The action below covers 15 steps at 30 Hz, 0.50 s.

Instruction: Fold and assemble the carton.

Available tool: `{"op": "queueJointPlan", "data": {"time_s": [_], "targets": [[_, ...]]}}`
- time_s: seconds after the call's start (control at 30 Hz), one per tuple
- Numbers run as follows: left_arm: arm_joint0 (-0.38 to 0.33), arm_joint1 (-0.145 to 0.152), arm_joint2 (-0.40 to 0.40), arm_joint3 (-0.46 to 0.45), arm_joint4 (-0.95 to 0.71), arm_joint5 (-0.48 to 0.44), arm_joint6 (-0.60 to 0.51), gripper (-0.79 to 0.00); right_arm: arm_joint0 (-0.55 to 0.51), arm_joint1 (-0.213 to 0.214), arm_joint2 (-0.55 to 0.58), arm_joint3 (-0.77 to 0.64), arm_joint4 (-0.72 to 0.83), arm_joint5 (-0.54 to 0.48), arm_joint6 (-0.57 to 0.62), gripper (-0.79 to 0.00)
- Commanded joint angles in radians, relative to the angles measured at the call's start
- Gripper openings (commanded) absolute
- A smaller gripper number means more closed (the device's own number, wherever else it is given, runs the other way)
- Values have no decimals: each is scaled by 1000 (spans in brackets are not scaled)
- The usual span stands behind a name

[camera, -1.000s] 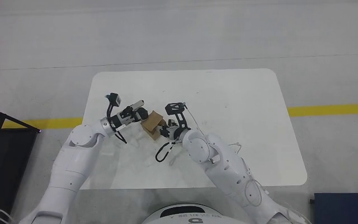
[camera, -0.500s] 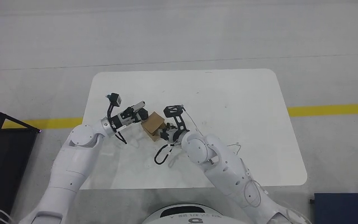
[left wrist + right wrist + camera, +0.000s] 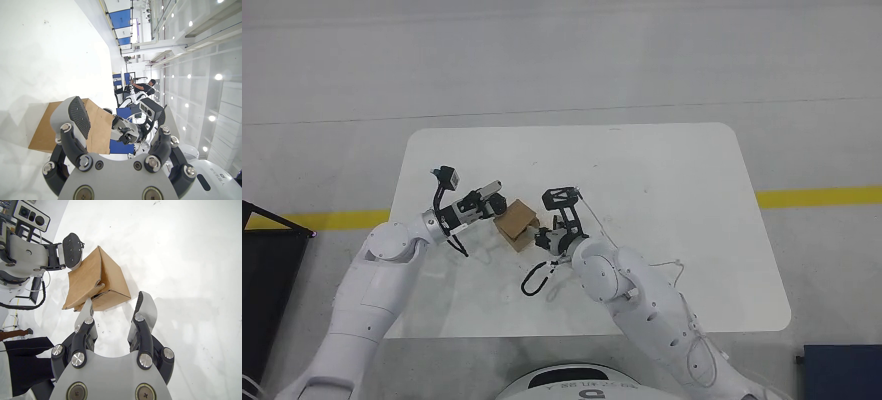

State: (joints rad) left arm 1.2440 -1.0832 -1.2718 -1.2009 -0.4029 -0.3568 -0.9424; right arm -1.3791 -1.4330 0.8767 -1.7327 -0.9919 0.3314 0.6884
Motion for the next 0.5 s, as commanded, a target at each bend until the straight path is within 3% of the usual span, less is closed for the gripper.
{"op": "queueJointPlan", "data": {"time_s": [0.0, 0.1, 0.27, 0.47], "targets": [[-1, -1, 2, 2, -2, -2, -1, 0, -4, -2, -23, -16, -26, 18, 8, -280], [-4, -2, 5, 6, -7, -3, -1, 0, 2, -10, -45, -7, 7, 22, 17, -234], [-7, -4, 11, 13, -17, -11, 0, 0, 30, -24, -62, 40, 51, 52, -7, -397], [-10, -7, 16, 23, -29, -20, 0, 0, 74, -40, -84, 93, 78, 79, -18, -385]]}}
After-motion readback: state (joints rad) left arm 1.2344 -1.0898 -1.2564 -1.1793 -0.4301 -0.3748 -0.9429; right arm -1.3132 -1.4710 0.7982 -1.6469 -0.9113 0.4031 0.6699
